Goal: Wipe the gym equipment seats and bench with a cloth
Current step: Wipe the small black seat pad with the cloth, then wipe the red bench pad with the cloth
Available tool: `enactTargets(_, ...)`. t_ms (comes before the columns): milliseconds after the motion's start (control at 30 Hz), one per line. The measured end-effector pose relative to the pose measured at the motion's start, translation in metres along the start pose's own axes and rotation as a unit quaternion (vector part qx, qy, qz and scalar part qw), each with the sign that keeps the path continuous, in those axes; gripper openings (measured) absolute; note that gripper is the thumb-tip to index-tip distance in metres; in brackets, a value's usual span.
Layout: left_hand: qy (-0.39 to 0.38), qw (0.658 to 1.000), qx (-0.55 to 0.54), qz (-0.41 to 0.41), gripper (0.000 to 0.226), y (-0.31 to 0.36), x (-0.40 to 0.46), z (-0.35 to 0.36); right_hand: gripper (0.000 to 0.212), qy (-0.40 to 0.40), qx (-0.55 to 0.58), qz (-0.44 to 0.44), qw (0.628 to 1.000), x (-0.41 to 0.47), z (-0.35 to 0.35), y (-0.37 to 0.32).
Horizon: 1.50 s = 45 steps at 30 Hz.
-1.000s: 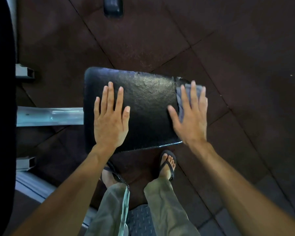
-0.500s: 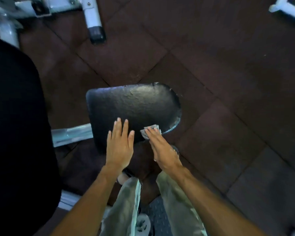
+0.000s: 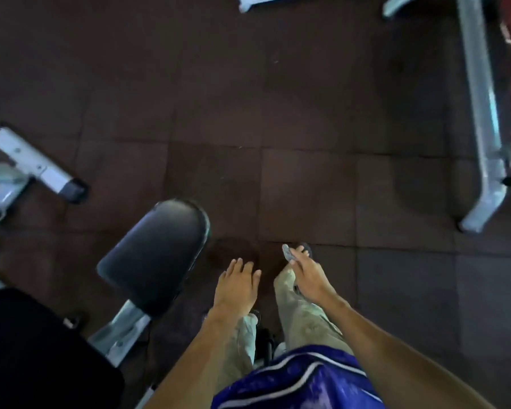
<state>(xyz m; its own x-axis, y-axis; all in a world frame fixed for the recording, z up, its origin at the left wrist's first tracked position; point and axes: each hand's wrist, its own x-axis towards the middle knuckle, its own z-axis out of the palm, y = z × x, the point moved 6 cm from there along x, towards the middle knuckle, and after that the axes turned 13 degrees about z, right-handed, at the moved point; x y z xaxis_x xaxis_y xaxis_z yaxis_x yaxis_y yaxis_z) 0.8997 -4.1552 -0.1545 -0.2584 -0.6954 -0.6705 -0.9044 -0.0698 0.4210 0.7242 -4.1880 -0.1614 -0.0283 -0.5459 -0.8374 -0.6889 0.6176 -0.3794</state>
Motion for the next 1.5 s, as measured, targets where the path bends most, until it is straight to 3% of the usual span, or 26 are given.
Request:
enactTargets(233,-0.064,0.984,0.123,0.107,0.053,0.158,0.082,-0.051,0.034,0.097,0.187,0.074,0.975,-0.013,-0.160,0.068)
enactTargets(333,-0.079,0.967,0.170,0.173,0.053,0.237,0.124,-0.071,0.040,0.149,0.233,0.086,0.957,-0.017,-0.226,0.092)
enactTargets(700,-0.135,0.859,0.333,0.364,0.049,0.469,0.272,-0.103,0.038,0.279,0.399,0.146,0.861,0.014,-0.390,0.160)
enactTargets(867,-0.184,0.815,0.377,0.400,0.050,0.545,0.349,-0.134,0.037,0.301,0.472,0.185,0.808,0.055,-0.454,0.170)
enactTargets(1233,-0.198,0.738,0.451,0.462,0.048,0.715,0.504,-0.174,0.038,0.346,0.591,0.199,0.701,0.137,-0.610,0.194)
enactTargets(1500,-0.179,0.742,0.436,0.477,0.051,0.822,0.626,-0.131,0.042,0.355,0.633,0.192,0.660,0.206,-0.720,0.261)
